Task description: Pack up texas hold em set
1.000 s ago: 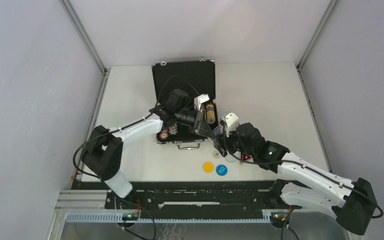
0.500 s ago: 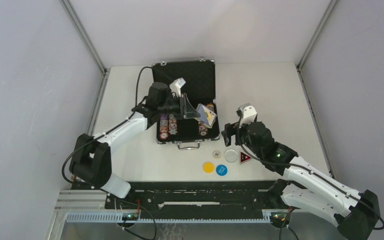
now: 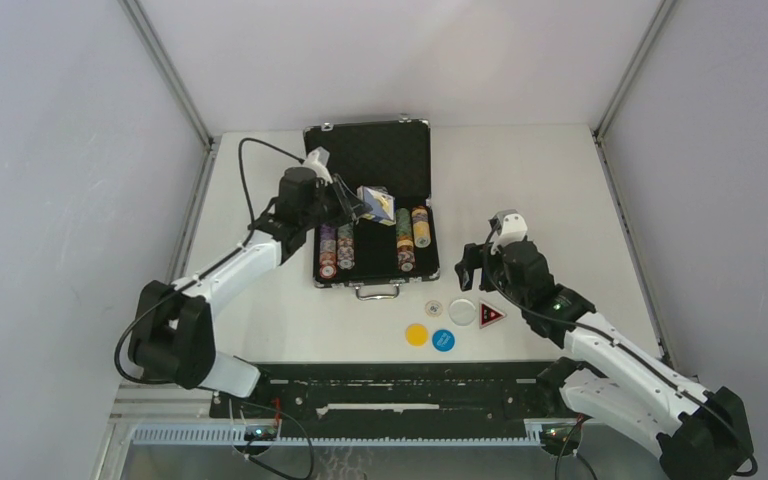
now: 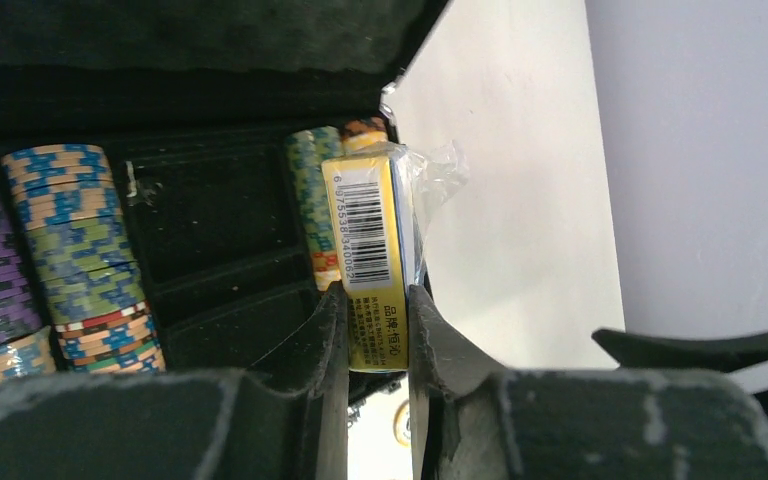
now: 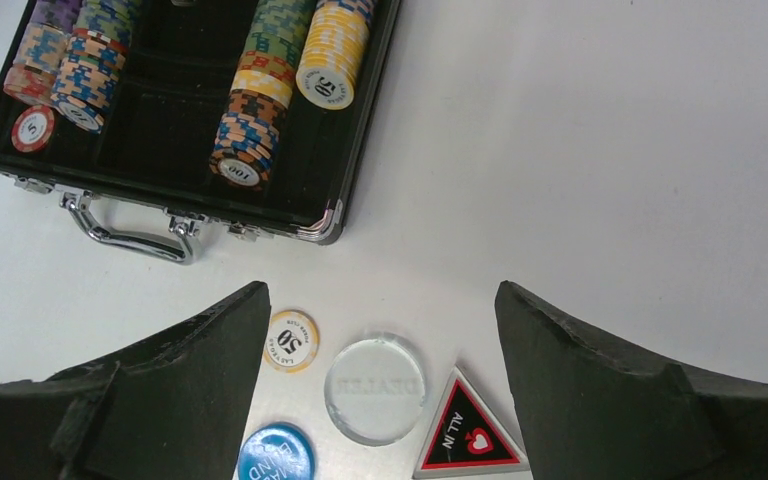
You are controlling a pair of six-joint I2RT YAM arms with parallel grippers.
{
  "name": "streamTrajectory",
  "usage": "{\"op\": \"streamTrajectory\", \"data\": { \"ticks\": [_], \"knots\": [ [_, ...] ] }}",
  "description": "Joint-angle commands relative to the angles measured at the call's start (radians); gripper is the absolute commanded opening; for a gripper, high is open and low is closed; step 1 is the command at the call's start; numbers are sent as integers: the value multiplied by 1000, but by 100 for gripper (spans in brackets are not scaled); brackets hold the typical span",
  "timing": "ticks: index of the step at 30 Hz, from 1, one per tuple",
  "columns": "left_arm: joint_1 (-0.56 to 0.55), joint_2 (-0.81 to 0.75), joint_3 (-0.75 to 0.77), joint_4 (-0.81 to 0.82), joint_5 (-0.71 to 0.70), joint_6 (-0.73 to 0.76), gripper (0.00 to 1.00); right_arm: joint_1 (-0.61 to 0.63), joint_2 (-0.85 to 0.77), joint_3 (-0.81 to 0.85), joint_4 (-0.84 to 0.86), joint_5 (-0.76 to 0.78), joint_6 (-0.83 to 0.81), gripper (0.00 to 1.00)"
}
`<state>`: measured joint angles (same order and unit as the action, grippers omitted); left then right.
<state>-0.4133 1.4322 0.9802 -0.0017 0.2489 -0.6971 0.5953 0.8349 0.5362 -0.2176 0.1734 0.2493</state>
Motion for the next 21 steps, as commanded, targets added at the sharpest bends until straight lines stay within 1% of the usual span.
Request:
{"op": "streamTrajectory", "data": {
  "ticks": [1,8,13,18,21],
  "knots": [
    [29,36,-6,126,-21,-71,0,-17,16,-5,59,-29,24,90],
    [48,147,49,118,-21,-73,0,-38,57,-10,72,-56,18,90],
    [60,208,48,125,-26,-76,0,-53,73,-10,80,-69,15,91],
    [62,253,49,149,-11,-85,0,-57,88,-10,87,-82,17,90],
    [64,299,72,147,23,-98,0,-58,97,-10,88,-88,19,90]
  ]
}}
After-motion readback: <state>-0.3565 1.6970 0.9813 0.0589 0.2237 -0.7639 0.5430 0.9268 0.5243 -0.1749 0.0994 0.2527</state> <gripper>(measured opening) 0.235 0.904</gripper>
